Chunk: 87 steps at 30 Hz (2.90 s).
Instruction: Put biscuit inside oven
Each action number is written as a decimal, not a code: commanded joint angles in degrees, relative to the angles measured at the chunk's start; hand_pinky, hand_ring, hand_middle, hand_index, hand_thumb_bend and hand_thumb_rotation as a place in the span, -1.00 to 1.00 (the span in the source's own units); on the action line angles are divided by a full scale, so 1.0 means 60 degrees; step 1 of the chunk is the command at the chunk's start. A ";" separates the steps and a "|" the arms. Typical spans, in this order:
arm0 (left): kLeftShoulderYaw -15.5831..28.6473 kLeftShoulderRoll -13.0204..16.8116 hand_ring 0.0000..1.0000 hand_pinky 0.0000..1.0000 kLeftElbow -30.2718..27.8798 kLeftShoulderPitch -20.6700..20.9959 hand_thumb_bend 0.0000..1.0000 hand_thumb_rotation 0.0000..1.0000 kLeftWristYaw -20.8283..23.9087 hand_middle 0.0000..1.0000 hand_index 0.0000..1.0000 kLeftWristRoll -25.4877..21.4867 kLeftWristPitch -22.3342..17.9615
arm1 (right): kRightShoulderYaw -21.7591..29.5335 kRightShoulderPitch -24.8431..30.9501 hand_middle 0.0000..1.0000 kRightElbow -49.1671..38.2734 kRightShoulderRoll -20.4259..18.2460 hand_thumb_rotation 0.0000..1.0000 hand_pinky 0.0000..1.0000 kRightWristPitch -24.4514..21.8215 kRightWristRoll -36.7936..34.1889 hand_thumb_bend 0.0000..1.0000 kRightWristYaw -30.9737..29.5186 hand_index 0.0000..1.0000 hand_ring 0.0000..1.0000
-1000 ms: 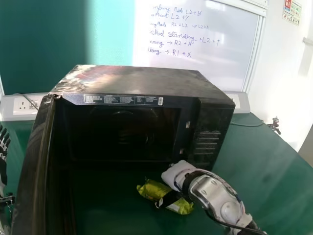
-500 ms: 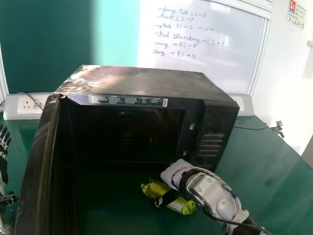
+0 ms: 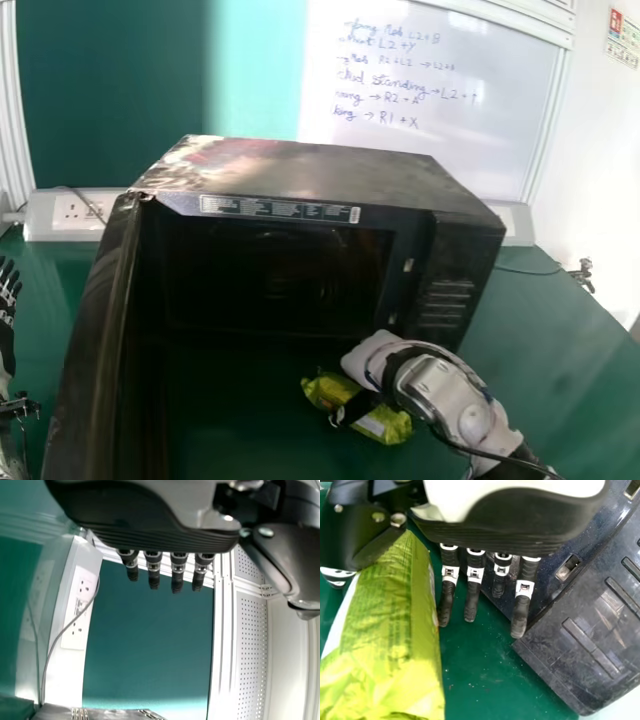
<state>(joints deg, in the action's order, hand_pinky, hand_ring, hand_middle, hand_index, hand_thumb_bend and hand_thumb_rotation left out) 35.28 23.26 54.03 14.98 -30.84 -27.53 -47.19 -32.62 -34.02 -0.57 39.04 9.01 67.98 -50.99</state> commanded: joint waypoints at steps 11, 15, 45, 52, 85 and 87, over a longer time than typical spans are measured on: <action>-0.0008 -0.0144 0.57 0.51 0.0321 -0.0458 0.55 0.36 -0.0097 0.54 0.61 -0.0038 0.0159 | 0.0247 0.1604 0.60 0.0167 0.0857 -0.20 0.18 -0.0145 -0.0407 1.00 -0.0262 0.73 0.45; -0.0001 -0.0109 0.57 0.51 0.0393 -0.0446 0.55 0.36 -0.0123 0.54 0.61 -0.0039 0.0111 | 0.0359 0.1829 0.48 -0.0048 0.0880 -0.20 -0.01 -0.0261 -0.0411 1.00 -0.0190 0.71 0.26; 0.0153 0.0076 0.56 0.47 0.0542 -0.0362 0.56 0.37 -0.0577 0.54 0.62 -0.0355 0.0522 | 0.0304 0.2502 0.77 -0.1283 0.1338 -0.23 0.69 0.0147 -0.0506 1.00 -0.0789 0.76 0.77; 0.0166 0.0156 0.57 0.49 0.0754 -0.0277 0.54 0.39 -0.0622 0.55 0.63 -0.0352 0.0434 | 0.0175 0.2523 0.74 -0.1236 0.1240 -0.19 0.67 0.0176 -0.0223 1.00 -0.0790 0.71 0.74; 0.0274 0.0248 0.65 0.58 0.0993 -0.0128 0.51 0.35 -0.0936 0.60 0.68 -0.0595 0.0586 | 0.0579 0.2755 -0.05 -0.1251 0.0480 -0.99 -0.72 -0.0772 -0.0443 0.07 -0.0525 0.02 -0.55; 0.0269 0.0260 0.65 0.59 0.1021 -0.0126 0.49 0.36 -0.0914 0.61 0.69 -0.0558 0.0563 | 0.0577 0.2772 -0.06 -0.1277 0.0480 -1.00 -0.76 -0.0782 -0.0459 0.06 -0.0464 -0.01 -0.60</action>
<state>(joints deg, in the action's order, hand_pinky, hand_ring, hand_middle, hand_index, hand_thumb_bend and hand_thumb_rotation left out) 36.40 26.60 58.58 16.03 -36.08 -30.44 -43.86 -26.56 -22.74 -10.68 42.33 2.91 67.23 -51.17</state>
